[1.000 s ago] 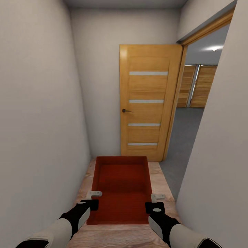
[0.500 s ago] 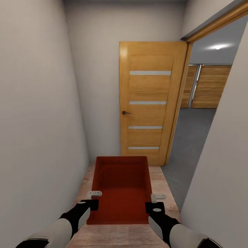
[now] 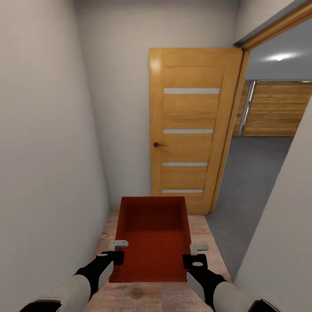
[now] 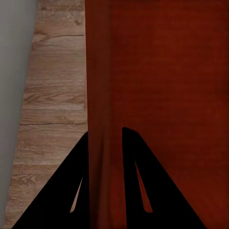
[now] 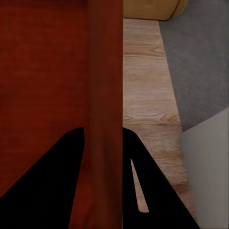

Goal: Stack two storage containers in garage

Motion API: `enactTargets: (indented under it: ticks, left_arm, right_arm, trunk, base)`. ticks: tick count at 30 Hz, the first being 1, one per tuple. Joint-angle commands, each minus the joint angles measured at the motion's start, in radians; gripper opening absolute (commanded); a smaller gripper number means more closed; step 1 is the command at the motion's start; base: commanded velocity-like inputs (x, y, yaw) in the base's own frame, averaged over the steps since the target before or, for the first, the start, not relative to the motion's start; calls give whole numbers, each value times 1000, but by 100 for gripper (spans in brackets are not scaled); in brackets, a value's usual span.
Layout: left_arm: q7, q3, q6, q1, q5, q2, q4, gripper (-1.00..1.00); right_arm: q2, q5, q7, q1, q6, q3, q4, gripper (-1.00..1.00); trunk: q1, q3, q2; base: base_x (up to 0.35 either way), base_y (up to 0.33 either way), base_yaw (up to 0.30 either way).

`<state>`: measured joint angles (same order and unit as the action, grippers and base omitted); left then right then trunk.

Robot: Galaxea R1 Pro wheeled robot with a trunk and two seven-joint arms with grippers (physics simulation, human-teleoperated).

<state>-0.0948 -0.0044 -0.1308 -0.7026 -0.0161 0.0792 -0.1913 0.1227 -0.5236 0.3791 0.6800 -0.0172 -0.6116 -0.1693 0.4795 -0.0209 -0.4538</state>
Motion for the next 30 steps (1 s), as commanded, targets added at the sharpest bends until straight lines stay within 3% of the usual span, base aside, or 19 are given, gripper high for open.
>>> enactTargets:
  ticks: [1,22,30]
  left_arm:
    - [-9,50,-7,-1,16,-16,-4,-100]
    - [-9,50,-7,-1,16,-17,-4,-100]
    - [-9,50,-6,-1,16,-17,-5,-100]
  right_arm:
    - [-5,-1,9,1,-5,18,1,-100]
    - [-5,-1,9,0,-4,18,1,-100]
    - [-5,-1,9,1,-4,18,1,-100]
  trunk:
    - [1,-2,-2]
    - [1,-2,-2]
    - [1,-2,-2]
  base:
    - [322,0,0]
    - [321,0,0]
    - [70,0,0]
